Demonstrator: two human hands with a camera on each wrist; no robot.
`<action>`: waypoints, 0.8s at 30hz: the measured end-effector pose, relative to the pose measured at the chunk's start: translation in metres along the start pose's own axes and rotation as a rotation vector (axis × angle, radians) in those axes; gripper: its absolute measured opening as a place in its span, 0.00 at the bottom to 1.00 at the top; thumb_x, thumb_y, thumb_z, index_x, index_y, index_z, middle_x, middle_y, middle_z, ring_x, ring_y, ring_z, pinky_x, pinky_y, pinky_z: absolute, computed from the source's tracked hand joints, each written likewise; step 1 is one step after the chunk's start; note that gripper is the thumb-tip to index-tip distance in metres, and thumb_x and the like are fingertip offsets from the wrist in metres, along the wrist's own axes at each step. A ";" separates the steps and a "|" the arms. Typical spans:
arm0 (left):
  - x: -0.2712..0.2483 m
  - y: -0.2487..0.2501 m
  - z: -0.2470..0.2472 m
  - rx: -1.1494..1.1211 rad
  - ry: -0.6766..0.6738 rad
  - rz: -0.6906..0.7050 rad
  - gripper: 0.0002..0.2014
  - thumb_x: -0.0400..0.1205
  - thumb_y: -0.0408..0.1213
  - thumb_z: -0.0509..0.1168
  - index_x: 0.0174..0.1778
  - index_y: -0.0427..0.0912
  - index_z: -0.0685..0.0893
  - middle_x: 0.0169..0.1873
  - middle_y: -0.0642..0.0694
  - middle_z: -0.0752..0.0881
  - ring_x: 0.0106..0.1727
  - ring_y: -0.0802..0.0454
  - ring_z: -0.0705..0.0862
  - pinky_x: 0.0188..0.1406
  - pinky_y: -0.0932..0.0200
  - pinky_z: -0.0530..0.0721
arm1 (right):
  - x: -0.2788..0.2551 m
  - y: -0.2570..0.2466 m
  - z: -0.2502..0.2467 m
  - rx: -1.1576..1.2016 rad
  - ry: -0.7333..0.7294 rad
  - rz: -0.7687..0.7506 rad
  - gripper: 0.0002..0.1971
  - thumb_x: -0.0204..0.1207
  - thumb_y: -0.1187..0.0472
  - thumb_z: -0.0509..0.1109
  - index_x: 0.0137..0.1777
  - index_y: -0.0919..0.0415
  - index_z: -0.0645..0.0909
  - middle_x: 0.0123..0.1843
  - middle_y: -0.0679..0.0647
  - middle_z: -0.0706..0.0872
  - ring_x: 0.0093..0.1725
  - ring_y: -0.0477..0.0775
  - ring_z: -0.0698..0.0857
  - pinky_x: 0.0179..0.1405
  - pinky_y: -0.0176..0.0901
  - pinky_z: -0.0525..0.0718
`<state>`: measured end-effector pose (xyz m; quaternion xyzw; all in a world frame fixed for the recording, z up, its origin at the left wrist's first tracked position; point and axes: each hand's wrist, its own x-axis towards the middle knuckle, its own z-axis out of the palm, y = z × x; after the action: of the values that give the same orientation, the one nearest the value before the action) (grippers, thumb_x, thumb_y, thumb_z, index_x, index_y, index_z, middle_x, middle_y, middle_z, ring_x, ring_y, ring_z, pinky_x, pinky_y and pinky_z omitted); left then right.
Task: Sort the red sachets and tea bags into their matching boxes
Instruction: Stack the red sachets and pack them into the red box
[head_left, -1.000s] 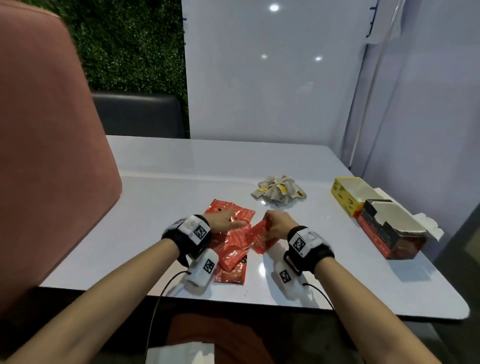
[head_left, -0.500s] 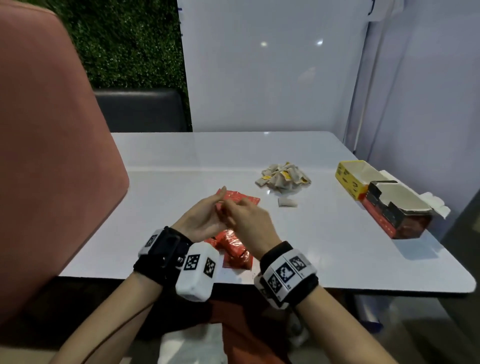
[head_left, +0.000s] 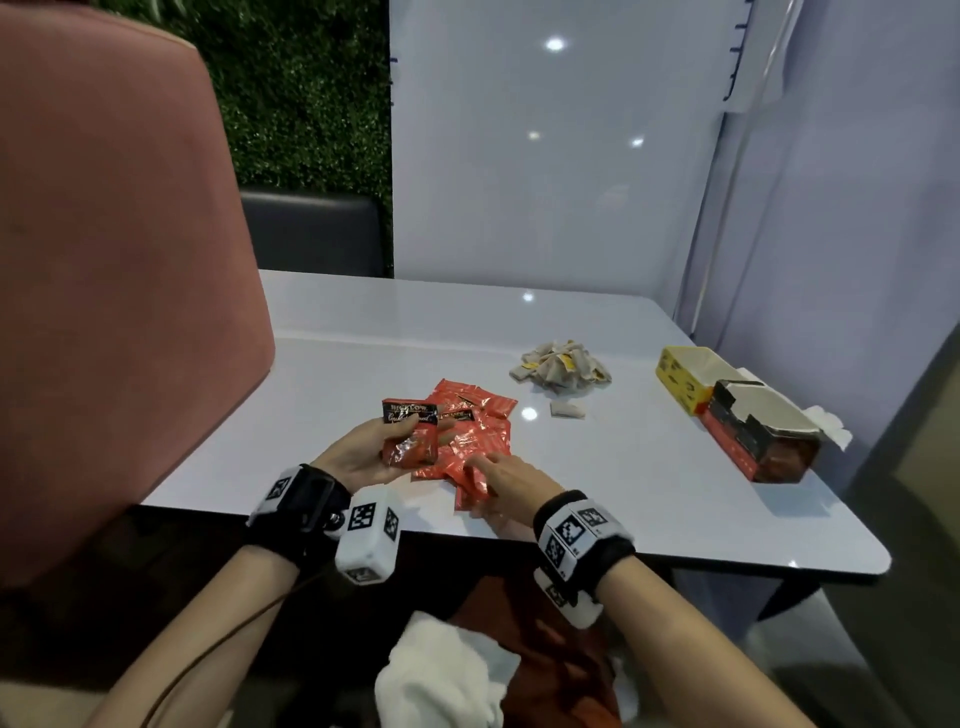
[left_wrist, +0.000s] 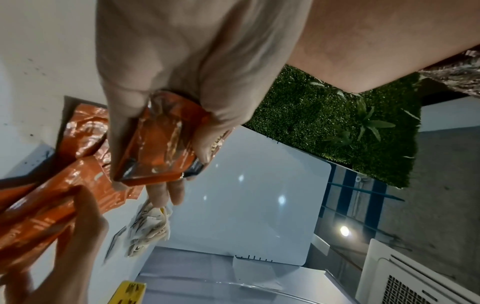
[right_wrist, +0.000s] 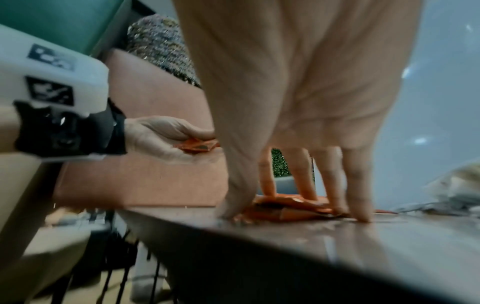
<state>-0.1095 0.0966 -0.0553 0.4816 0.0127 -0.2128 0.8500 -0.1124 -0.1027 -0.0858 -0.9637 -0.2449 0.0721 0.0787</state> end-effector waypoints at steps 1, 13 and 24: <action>0.000 -0.002 0.001 0.014 0.008 -0.010 0.15 0.81 0.34 0.55 0.59 0.32 0.80 0.53 0.38 0.89 0.52 0.47 0.90 0.56 0.48 0.84 | -0.006 -0.001 0.001 0.001 0.040 -0.017 0.26 0.76 0.59 0.69 0.72 0.60 0.65 0.66 0.62 0.76 0.63 0.65 0.78 0.58 0.54 0.79; 0.025 -0.015 0.020 0.013 0.170 0.037 0.17 0.82 0.41 0.61 0.57 0.28 0.81 0.44 0.38 0.91 0.41 0.49 0.91 0.48 0.52 0.87 | 0.000 0.037 -0.021 0.830 0.799 0.238 0.04 0.73 0.68 0.71 0.46 0.65 0.81 0.35 0.54 0.85 0.35 0.54 0.85 0.43 0.47 0.87; 0.042 -0.015 0.067 0.008 0.108 0.002 0.20 0.83 0.47 0.58 0.54 0.31 0.83 0.50 0.33 0.86 0.51 0.41 0.85 0.57 0.48 0.83 | 0.001 0.010 -0.019 1.119 0.868 0.049 0.12 0.69 0.72 0.73 0.39 0.54 0.79 0.38 0.48 0.88 0.37 0.41 0.85 0.34 0.34 0.82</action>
<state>-0.0893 0.0203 -0.0416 0.4958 0.0575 -0.1858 0.8464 -0.1035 -0.1135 -0.0691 -0.7254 -0.0959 -0.2018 0.6510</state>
